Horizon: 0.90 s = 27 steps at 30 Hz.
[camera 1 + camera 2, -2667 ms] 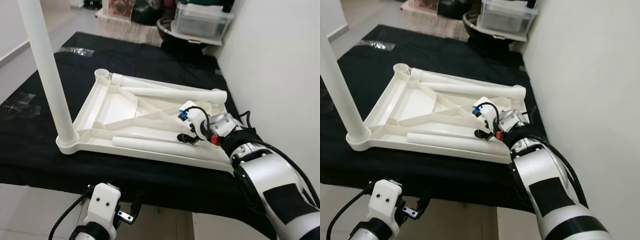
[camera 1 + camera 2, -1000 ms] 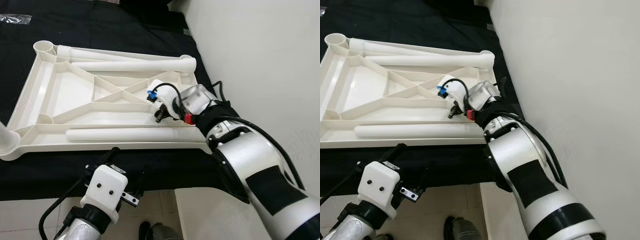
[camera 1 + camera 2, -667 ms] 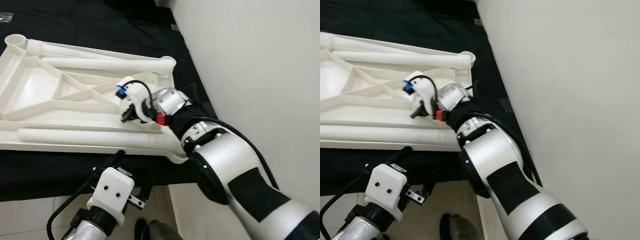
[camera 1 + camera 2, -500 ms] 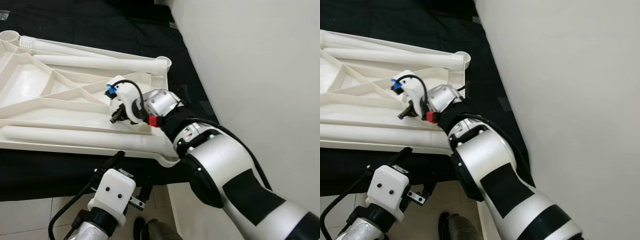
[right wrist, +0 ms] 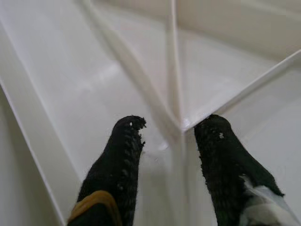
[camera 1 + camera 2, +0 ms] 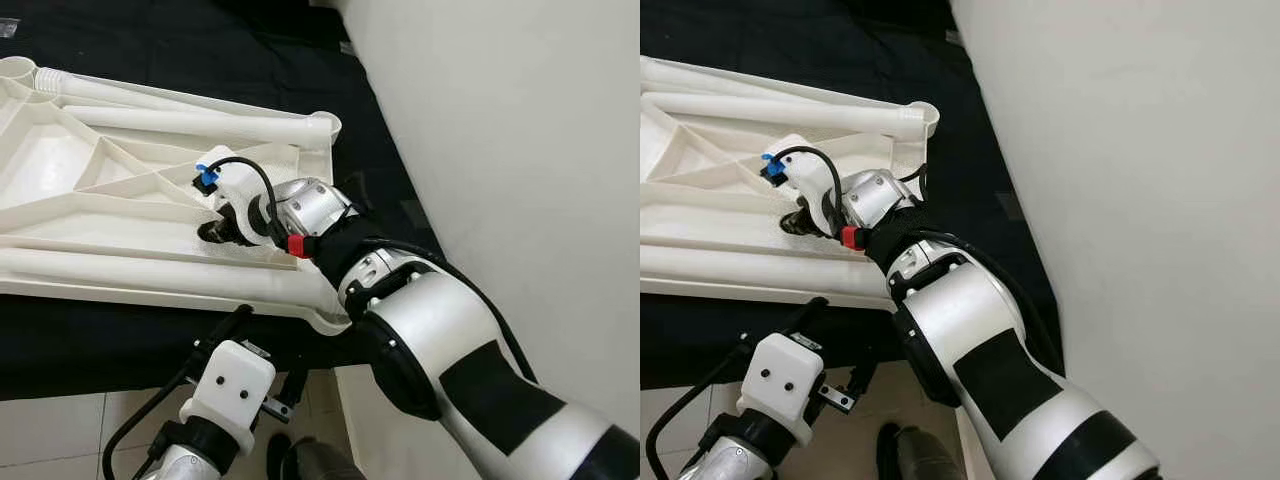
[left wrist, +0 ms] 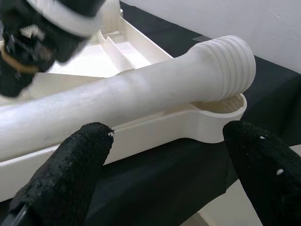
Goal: Building children table
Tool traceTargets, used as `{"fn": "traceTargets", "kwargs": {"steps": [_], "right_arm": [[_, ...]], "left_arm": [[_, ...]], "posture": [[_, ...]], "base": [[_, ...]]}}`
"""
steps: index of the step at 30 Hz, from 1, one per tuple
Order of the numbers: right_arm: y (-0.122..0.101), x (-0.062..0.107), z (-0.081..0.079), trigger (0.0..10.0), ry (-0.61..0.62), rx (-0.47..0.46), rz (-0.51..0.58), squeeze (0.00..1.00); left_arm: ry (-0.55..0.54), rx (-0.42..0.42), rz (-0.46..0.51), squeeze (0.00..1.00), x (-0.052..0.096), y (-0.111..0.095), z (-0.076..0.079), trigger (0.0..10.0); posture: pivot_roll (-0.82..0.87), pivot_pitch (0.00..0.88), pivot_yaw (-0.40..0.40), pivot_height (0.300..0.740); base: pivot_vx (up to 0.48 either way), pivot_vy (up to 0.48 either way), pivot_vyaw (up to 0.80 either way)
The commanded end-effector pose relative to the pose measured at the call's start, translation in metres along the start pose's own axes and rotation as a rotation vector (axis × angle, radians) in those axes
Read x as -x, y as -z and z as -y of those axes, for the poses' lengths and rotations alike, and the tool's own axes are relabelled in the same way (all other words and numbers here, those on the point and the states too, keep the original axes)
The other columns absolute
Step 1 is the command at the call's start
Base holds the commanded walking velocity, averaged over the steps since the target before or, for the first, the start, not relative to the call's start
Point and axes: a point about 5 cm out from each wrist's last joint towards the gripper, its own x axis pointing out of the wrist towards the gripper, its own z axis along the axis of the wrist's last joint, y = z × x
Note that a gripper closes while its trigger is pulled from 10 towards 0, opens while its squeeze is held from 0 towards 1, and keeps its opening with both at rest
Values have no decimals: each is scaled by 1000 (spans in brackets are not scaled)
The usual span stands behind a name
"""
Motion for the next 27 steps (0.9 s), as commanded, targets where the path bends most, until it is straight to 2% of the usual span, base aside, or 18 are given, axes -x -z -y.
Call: {"fn": "traceTargets", "kwargs": {"steps": [1,2,4,5,6,9,10,11,12,14,15,18,20,22,23,26,27], "right_arm": [[-12,6,5,10000,12,-11,50,518],[-15,11,10,10000,19,-11,60,0],[-20,16,15,10000,25,-17,78,0],[-25,25,25,10000,42,-28,109,0],[-25,25,25,10000,42,-28,109,0],[-28,52,63,10000,200,-73,183,0],[-28,52,63,10000,200,-73,183,0],[-17,71,91,10000,337,-56,192,0],[-17,71,91,10000,337,-56,192,0],[-2,85,111,10000,436,-41,171,0],[-2,85,111,10000,436,-41,171,0],[21,100,132,10000,526,-6,149,0],[28,104,135,10000,491,-37,160,0],[40,109,134,10000,315,-111,150,0],[40,109,134,10000,315,-111,150,0],[47,122,130,10000,49,-136,120,0],[47,122,130,10000,49,-136,120,0]], "left_arm": [[20,1,-24,0,1,5,5,10000],[20,0,-25,0,1,6,5,10000],[21,-2,-26,0,1,6,5,10000],[19,-3,-28,0,1,7,4,10000],[19,-3,-28,0,1,7,4,10000],[19,-7,-33,0,1,10,2,10000],[19,-7,-33,0,1,10,2,10000],[23,-13,-34,0,0,11,1,10000],[23,-13,-34,0,0,11,1,10000],[27,-19,-39,0,-1,12,-1,10000],[27,-19,-39,0,-1,12,-1,10000],[33,-24,-40,0,-2,14,-2,10000],[33,-26,-40,0,-2,15,-3,10000],[33,-30,-45,0,-3,16,-5,10000],[33,-30,-45,0,-3,16,-5,10000],[42,-32,-46,0,-4,18,-5,10000],[42,-32,-46,0,-4,18,-5,10000]], "posture": [[27,221,-254,740],[33,219,-253,740],[33,219,-253,740],[38,216,-251,740],[38,216,-251,740],[38,212,-234,740],[38,212,-234,740],[42,210,-225,740],[42,210,-225,740],[43,207,-216,740],[43,207,-216,740],[44,201,-206,740],[49,199,-204,740],[51,191,-199,740],[51,191,-199,740],[49,177,-190,740],[49,177,-190,740]], "base": [[0,0,0],[0,0,0],[0,0,0],[0,0,0],[0,0,0],[0,0,0],[0,0,0],[0,0,0],[0,0,0],[0,0,0],[0,0,0],[0,0,0],[0,0,0],[0,0,0],[0,0,0],[0,0,0],[0,0,0]]}}
